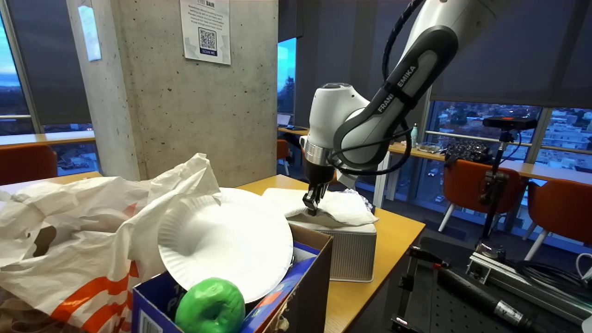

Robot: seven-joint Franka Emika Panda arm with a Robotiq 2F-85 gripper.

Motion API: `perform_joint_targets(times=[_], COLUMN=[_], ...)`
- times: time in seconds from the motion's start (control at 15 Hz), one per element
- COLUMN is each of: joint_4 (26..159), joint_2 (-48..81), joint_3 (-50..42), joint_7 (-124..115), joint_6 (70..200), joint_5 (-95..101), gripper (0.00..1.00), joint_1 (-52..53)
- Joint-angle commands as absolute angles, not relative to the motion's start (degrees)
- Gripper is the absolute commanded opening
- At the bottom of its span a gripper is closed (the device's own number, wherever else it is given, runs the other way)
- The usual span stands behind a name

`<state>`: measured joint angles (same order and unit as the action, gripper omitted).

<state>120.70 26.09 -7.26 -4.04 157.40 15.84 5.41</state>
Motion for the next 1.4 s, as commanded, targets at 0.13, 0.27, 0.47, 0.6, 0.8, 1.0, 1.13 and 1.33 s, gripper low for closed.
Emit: perform_joint_targets(times=[0.13,0.27,0.47,0.6,0.8,1.0,1.13,1.33], joint_4=[119.0,119.7,121.5,122.4,125.2,128.6,130.6,132.8], joint_2=[25.8,25.0,23.8,23.1,20.7,17.9,16.6,16.1], joint_3=[-7.1,-6.7,-6.5,-6.3,-5.5,-4.8,-4.3,-4.1], joint_7=[-5.1,-4.9,-4.5,-4.4,-4.2,-4.7,-5.0,-5.2], joint_6=[156.3,155.9,155.8,155.5,154.9,154.9,154.8,155.1], joint_5=[17.2,17.3,17.5,17.6,17.6,18.0,18.0,17.9], gripper=[0.01,0.01,0.01,0.01,0.01,0.01,0.01,0.36], joint_1=[8.2,9.0,9.5,9.8,10.2,10.6,10.6,9.9])
